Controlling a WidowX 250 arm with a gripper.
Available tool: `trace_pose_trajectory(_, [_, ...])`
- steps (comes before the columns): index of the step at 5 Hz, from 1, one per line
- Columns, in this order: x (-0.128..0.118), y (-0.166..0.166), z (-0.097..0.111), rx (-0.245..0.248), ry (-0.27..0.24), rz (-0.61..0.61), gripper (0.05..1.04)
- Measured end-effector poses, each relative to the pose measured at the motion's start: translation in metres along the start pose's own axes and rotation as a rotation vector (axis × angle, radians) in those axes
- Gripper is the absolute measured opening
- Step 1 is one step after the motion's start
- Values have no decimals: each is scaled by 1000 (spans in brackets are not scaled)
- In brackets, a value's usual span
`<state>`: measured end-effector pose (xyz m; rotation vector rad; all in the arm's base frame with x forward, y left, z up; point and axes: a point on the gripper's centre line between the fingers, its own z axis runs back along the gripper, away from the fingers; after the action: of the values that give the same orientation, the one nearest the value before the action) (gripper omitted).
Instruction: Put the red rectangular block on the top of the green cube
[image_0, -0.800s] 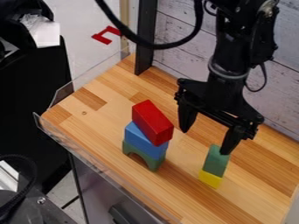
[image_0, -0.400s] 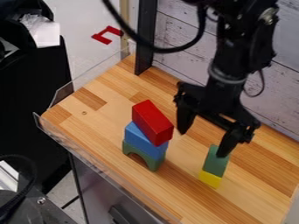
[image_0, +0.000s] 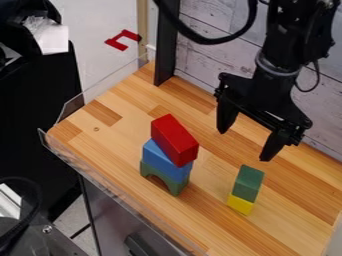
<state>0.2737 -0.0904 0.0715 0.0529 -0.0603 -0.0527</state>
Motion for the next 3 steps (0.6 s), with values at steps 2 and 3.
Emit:
trace_pose_trajectory(2, [-17,45,14,27,53,357,1000])
trace_pose_trajectory(3, [-28,64,18,3,40,503,1000])
